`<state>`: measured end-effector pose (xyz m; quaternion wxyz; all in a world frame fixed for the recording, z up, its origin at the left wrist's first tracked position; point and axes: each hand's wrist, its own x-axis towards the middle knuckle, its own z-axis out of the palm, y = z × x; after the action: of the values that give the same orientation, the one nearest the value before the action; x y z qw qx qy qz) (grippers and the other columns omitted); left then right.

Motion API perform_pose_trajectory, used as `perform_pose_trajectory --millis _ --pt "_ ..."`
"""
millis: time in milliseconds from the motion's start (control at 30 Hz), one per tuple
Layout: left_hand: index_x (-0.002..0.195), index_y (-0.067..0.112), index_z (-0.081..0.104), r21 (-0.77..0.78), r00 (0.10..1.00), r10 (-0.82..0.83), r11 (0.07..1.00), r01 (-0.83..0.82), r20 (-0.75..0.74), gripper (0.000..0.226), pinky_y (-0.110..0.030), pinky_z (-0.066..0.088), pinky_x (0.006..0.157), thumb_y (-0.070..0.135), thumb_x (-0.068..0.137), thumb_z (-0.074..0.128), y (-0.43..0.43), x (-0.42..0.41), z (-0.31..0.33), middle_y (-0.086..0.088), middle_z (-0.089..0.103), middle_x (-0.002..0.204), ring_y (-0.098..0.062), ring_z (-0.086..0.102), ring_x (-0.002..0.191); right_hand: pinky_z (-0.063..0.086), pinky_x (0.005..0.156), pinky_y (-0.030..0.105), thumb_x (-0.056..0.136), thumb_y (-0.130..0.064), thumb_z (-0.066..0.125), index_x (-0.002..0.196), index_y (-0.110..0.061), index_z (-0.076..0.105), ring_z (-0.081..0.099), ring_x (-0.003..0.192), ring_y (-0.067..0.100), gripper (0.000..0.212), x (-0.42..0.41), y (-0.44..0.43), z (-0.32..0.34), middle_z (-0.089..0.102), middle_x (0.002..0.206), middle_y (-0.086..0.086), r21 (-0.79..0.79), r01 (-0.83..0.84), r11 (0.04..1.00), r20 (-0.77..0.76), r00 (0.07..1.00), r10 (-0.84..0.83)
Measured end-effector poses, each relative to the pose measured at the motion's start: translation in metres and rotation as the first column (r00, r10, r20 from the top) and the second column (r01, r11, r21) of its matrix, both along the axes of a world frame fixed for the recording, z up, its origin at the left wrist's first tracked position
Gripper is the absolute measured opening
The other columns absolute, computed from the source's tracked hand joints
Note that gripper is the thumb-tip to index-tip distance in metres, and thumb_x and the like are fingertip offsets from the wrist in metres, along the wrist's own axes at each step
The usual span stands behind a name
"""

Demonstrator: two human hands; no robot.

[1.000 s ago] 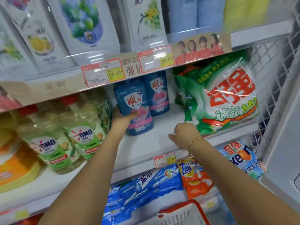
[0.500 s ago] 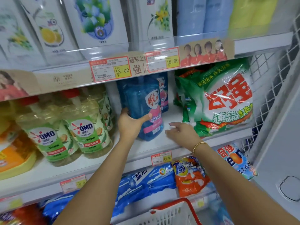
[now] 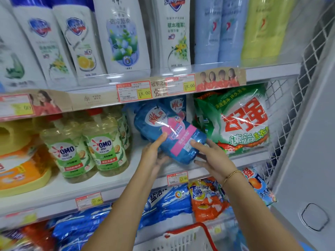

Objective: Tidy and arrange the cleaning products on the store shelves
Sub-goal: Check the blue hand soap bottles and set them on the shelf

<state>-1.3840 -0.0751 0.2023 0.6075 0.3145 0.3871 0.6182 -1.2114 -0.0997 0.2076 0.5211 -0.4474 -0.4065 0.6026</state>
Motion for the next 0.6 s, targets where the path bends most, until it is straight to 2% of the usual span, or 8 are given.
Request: perform_pose_trajectory --millis 67,167,233,300,367,467,533,600 --pt "0.109 0.015 0.065 -0.012 0.998 -0.054 0.998 0.055 0.023 0.043 -0.035 0.059 0.063 0.025 0.068 0.074 -0.022 0.005 0.007 -0.006 0.073 0.100 -0.015 0.073 0.078 0.053 0.088 0.044 0.069 -0.033 0.076 0.129 -0.018 0.052 0.065 0.104 0.026 0.067 0.006 -0.015 0.012 0.069 0.112 0.008 -0.012 -0.070 0.997 0.085 0.994 0.071" --pt "0.108 0.014 0.064 -0.030 0.989 -0.142 0.990 0.141 -0.042 0.044 -0.036 0.059 0.059 0.025 0.066 0.071 -0.061 0.004 0.010 -0.001 0.076 0.087 -0.018 0.073 0.075 0.054 0.090 0.042 0.055 -0.037 0.085 0.115 -0.014 0.060 0.068 0.100 0.027 0.069 0.025 -0.044 0.022 0.073 0.105 0.008 -0.077 -0.261 0.962 0.182 0.945 0.271" --pt "0.115 0.010 0.063 -0.036 0.974 -0.203 0.979 0.200 -0.098 0.049 -0.041 0.061 0.068 0.022 0.068 0.071 -0.086 -0.003 0.006 -0.003 0.076 0.095 -0.021 0.073 0.083 0.053 0.092 0.039 0.041 -0.041 0.094 0.117 -0.012 0.059 0.066 0.106 0.026 0.089 0.035 -0.064 0.018 0.070 0.112 0.010 -0.106 -0.380 0.919 0.200 0.897 0.394" --pt "0.117 0.007 0.062 -0.045 0.959 -0.242 0.970 0.237 -0.151 0.053 -0.042 0.059 0.080 0.017 0.067 0.076 -0.108 -0.012 0.002 -0.009 0.074 0.105 -0.023 0.072 0.089 0.054 0.090 0.035 0.038 -0.036 0.096 0.122 -0.011 0.055 0.064 0.110 0.025 0.096 0.038 -0.085 0.009 0.068 0.117 0.010 -0.099 -0.435 0.895 0.181 0.877 0.446" --pt "0.119 0.004 0.060 -0.038 0.932 -0.260 0.965 0.260 -0.254 0.066 -0.038 0.059 0.079 0.015 0.059 0.087 -0.126 -0.026 0.001 -0.013 0.071 0.113 -0.025 0.070 0.094 0.056 0.086 0.033 0.036 -0.029 0.097 0.123 -0.015 0.053 0.065 0.108 0.024 0.098 0.034 -0.104 0.001 0.069 0.116 0.010 -0.095 -0.432 0.897 0.188 0.877 0.442" --pt "0.117 0.006 0.059 0.034 0.861 -0.247 0.956 0.292 -0.444 0.079 -0.030 0.056 0.074 0.015 0.043 0.088 -0.147 -0.050 0.010 -0.010 0.070 0.112 -0.020 0.070 0.094 0.056 0.085 0.037 0.035 -0.017 0.097 0.124 -0.017 0.052 0.068 0.101 0.022 0.100 0.018 -0.130 -0.009 0.070 0.110 0.009 -0.002 -0.344 0.939 0.313 0.892 0.327" --pt "0.115 0.007 0.060 0.088 0.798 -0.197 0.951 0.298 -0.569 0.081 -0.021 0.053 0.069 0.010 0.040 0.091 -0.161 -0.065 0.022 -0.005 0.072 0.106 -0.012 0.070 0.091 0.057 0.074 0.027 0.045 -0.003 0.092 0.124 -0.018 0.049 0.069 0.093 0.014 0.091 0.000 -0.145 -0.009 0.069 0.108 0.007 0.106 -0.291 0.951 0.395 0.890 0.228" --pt "0.116 0.004 0.062 0.137 0.738 -0.146 0.942 0.308 -0.659 0.075 -0.016 0.052 0.066 0.004 0.046 0.091 -0.178 -0.077 0.033 0.000 0.074 0.099 -0.005 0.069 0.086 0.055 0.071 0.021 0.049 0.000 0.092 0.124 -0.025 0.047 0.069 0.090 0.008 0.091 -0.018 -0.156 -0.010 0.065 0.111 0.004 0.226 -0.265 0.938 0.459 0.878 0.137"
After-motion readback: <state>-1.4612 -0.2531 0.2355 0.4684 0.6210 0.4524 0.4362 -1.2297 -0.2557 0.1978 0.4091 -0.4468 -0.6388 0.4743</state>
